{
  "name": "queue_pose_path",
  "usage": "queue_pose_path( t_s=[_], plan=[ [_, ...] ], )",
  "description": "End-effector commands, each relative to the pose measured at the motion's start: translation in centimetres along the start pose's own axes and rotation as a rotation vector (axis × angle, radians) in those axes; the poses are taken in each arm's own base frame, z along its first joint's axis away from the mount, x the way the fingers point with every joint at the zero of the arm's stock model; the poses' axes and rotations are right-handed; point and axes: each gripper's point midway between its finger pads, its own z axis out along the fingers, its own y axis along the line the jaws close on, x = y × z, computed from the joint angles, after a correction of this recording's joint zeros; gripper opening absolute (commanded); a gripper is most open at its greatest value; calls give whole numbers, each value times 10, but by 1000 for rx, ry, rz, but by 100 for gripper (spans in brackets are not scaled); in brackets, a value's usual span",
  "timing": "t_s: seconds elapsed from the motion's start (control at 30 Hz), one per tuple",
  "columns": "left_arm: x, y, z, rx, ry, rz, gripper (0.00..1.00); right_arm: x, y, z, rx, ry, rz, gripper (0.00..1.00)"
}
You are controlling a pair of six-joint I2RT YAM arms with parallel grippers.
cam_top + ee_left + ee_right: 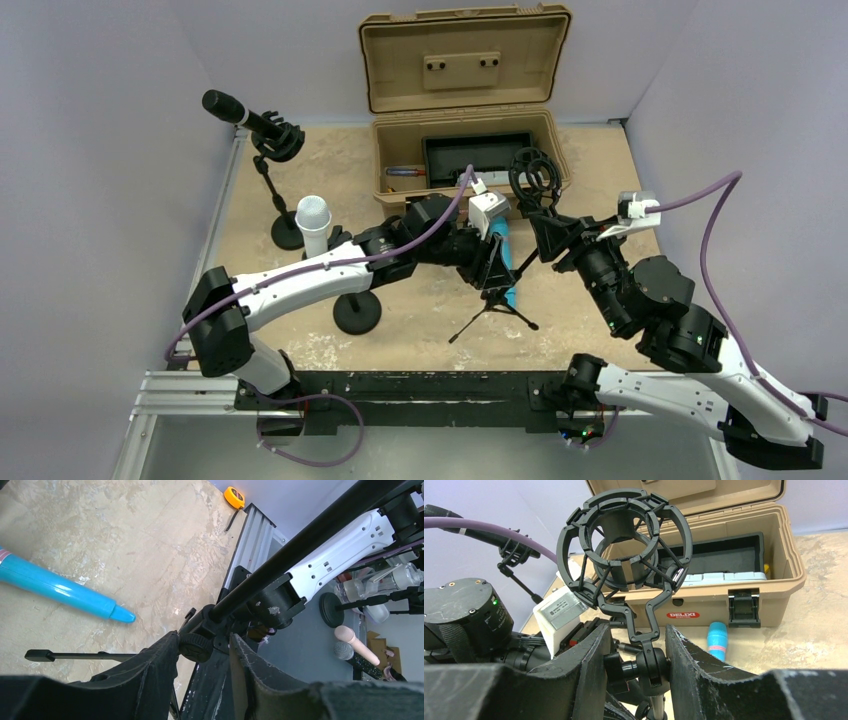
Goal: Remove the microphone from the stand
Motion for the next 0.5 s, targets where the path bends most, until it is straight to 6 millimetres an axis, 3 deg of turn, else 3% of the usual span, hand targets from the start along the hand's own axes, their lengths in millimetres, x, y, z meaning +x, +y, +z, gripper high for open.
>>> queue_pose_path(
  t_s=[0.0, 0.17, 0.3, 0.47],
  plan=[
    [-5, -1, 2, 14, -22, 9, 39, -37, 11, -6, -48, -94, 107, 0],
    [-7, -3, 0, 18, -26, -3, 25, -37, 10, -6, -48, -95, 107, 0],
    [-9, -3, 0, -9, -3, -75, 0, -36, 10, -6, -49, -99, 97, 0],
    [-18, -13, -3, -23, 0, -223, 0, -33, 8, -4, -47, -110, 84, 0]
  ],
)
